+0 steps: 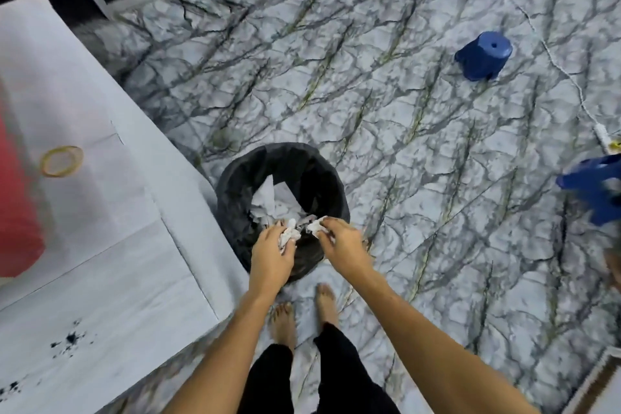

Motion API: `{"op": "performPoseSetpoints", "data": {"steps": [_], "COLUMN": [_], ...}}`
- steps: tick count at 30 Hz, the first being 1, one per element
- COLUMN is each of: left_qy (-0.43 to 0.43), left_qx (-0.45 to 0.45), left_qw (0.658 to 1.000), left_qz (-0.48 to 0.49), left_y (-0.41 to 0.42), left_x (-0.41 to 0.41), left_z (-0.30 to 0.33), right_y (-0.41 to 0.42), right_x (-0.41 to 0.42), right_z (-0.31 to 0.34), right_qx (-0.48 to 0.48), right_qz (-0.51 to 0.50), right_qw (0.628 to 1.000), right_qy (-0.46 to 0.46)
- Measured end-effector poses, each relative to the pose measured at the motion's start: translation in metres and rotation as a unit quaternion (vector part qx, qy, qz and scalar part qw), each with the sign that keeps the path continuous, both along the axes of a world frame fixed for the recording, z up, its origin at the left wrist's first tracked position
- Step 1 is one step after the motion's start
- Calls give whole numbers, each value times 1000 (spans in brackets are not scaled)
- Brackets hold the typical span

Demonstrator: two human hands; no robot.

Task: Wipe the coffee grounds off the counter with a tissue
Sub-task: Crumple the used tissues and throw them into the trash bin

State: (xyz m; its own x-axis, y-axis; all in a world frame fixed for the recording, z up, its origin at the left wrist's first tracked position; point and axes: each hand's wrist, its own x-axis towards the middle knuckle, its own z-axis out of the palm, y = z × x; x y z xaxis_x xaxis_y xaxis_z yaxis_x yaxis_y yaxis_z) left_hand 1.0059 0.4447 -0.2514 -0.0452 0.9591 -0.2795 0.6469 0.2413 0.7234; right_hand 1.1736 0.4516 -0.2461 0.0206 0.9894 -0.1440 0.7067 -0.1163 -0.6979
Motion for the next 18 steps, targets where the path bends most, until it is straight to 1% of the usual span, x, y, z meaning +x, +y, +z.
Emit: {"op": "performPoseSetpoints", "data": {"steps": [5, 12, 18], "left_qy": [14, 18, 21], "left_qx": [-31, -67, -93], "left_qw": [998, 993, 989], "left_qz": [47, 100, 115], "left_y": [33, 60, 72], "left_x": [17, 40, 46], "left_z": [-54, -151, -221], "right_y": [44, 82, 101], "right_x": [10, 21, 23], "right_z": [-62, -170, -238], "right_qx": [-27, -49, -99], "right_qz": [32, 67, 47], "right_qw": [999, 996, 993], "right_qy": [12, 30, 50]}}
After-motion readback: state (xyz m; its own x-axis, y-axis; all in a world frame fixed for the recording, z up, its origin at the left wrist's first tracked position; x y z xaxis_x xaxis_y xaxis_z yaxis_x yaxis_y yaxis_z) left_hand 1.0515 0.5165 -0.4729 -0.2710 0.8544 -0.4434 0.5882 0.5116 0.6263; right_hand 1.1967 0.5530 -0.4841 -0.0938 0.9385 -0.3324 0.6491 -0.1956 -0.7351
